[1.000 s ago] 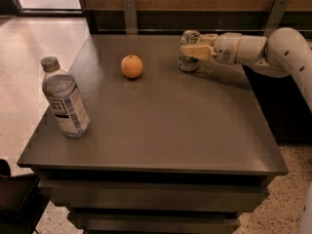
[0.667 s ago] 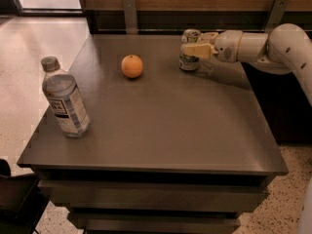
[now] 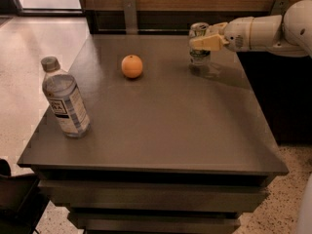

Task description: Knock 7up can over

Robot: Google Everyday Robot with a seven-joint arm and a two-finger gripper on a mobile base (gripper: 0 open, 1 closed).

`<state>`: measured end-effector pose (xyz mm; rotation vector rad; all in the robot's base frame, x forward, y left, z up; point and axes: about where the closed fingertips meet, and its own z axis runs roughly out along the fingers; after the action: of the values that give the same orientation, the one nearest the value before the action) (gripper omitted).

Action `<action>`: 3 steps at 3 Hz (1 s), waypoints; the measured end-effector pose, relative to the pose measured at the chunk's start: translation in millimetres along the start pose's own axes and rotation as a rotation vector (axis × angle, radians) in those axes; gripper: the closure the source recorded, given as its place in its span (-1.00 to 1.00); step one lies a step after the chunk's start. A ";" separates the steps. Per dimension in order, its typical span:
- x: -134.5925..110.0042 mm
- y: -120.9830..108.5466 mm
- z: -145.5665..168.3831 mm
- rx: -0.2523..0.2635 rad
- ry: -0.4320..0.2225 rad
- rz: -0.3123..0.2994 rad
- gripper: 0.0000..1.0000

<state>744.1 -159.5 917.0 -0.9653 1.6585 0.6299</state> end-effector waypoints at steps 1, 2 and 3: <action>-6.1 0.4 -15.0 0.002 0.121 -0.037 1.00; -7.4 3.5 -23.0 0.003 0.250 -0.088 1.00; -2.3 10.0 -26.2 -0.008 0.385 -0.133 1.00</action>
Offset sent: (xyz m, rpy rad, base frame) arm -0.0219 -0.0317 0.0270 -0.4401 0.0904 0.0030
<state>722.1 -174.4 926.3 -1.2492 1.9065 0.3757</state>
